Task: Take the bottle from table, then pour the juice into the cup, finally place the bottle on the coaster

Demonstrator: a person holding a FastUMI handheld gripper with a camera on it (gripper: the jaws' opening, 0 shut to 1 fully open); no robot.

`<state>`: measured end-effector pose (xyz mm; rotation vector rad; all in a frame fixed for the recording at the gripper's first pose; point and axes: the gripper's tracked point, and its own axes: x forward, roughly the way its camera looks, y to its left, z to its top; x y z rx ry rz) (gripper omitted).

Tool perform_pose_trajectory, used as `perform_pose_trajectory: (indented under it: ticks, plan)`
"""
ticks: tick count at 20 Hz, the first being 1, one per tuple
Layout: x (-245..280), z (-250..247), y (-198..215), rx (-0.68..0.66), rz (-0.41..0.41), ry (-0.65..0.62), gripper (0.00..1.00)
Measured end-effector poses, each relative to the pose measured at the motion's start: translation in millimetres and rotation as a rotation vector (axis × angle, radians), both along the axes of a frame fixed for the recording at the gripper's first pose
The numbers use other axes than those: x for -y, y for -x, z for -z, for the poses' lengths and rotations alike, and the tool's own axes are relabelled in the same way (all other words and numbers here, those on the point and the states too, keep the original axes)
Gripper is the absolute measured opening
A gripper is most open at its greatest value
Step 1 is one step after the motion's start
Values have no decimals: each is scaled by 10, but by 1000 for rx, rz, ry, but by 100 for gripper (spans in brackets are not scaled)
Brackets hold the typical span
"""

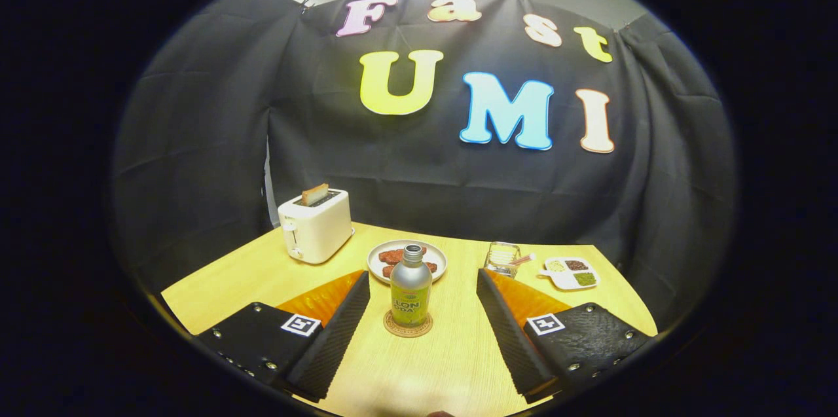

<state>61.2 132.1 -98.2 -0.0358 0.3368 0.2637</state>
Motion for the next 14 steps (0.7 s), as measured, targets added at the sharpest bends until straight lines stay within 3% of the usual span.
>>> perform_pose_trajectory:
  ticks: [6,14]
  plan:
    - [177,-355,356,85,105,25,99]
    - [76,-482,745,127,146,-16,99]
